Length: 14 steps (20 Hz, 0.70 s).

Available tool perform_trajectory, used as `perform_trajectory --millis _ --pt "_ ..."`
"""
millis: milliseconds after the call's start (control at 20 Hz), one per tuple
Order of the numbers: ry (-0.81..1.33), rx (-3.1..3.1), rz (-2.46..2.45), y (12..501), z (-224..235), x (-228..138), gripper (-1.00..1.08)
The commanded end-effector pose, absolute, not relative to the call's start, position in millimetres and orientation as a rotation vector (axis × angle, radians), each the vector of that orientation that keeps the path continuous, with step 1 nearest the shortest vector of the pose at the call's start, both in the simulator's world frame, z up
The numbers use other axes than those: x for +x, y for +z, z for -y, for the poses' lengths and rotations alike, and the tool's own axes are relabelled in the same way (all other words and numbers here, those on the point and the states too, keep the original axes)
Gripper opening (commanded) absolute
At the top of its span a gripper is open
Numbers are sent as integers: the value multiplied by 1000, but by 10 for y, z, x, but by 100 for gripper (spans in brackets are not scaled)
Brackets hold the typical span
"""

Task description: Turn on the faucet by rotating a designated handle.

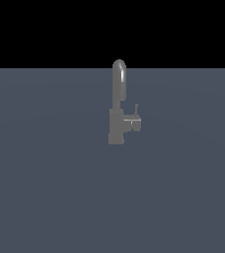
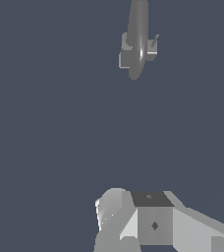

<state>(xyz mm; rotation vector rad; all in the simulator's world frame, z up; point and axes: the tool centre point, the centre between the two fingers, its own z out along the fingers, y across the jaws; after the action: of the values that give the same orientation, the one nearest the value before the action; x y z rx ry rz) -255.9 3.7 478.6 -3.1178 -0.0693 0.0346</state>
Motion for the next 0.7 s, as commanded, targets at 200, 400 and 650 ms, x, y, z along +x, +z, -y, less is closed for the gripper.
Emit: perform_trajectory --millis 200,400,650 --pt "42 -3113 62 4785 -38 -2537 -100" --pt "64 -3100 40 4782 -43 -2472 -100" --pt "111 -3070 -9 4771 -50 -2327 -100"
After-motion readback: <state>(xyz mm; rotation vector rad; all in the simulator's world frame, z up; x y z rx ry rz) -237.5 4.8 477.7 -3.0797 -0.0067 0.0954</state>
